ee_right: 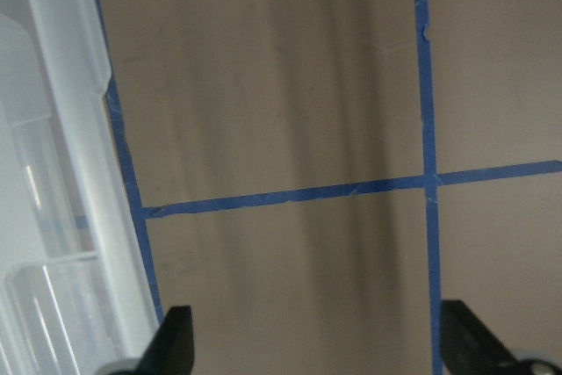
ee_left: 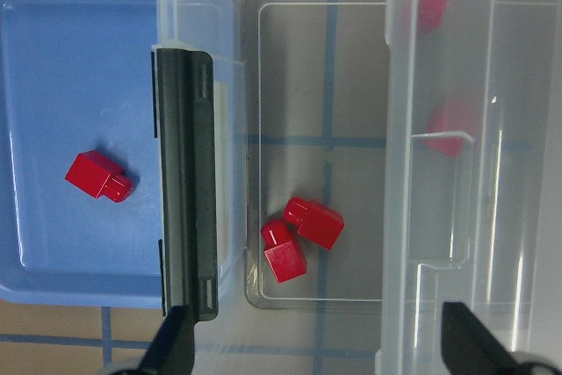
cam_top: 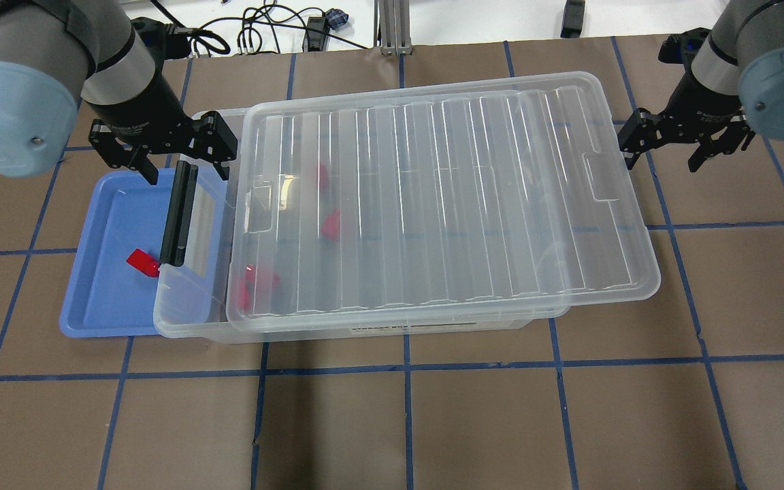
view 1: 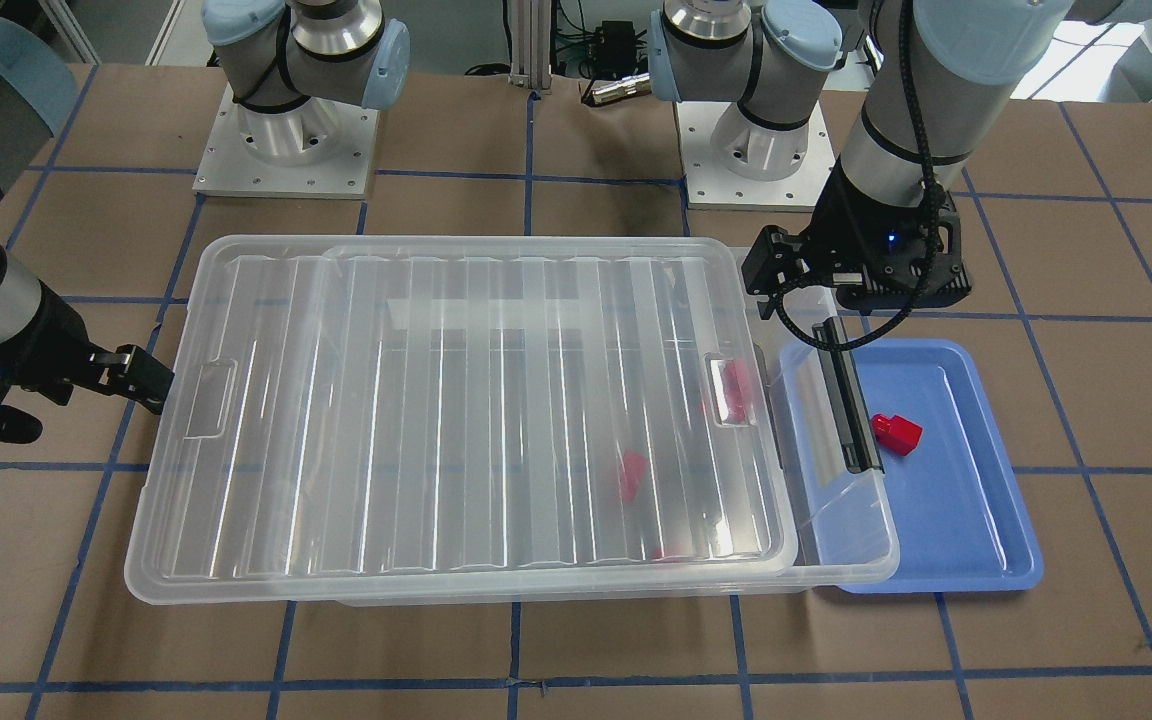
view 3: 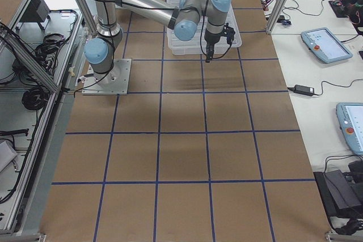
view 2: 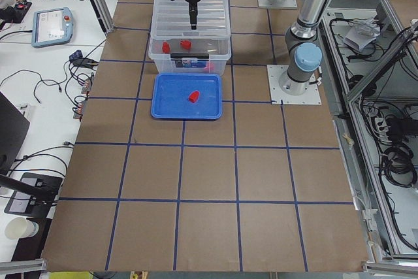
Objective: Place red block in blue tray from box
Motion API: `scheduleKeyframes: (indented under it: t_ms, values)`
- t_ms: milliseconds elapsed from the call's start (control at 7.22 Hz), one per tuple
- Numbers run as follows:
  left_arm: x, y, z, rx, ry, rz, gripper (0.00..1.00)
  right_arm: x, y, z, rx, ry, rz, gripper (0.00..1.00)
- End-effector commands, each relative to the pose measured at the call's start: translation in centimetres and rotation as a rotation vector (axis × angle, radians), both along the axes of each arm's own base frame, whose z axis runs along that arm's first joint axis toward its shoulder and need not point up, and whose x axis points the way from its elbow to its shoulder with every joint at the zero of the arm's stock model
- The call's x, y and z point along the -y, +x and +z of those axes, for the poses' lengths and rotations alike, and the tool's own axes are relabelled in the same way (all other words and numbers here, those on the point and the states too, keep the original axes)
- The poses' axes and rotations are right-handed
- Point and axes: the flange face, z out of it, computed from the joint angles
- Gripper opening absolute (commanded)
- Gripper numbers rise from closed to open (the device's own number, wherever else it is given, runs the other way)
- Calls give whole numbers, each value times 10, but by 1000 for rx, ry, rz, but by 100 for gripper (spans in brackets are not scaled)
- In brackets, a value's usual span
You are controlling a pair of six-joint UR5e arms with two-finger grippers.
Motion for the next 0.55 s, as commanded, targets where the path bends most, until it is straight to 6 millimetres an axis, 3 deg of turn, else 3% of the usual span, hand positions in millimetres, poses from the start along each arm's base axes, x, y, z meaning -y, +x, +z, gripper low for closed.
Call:
scheduleKeyframes:
  t_ms: [0, 416]
  values:
    - [-2, 1, 2, -1, -3, 0, 100, -1, 33, -1, -9, 2, -37, 100]
    - [-2, 2, 8, 1, -16, 2, 100, -2, 49, -1, -7, 1, -60, 100]
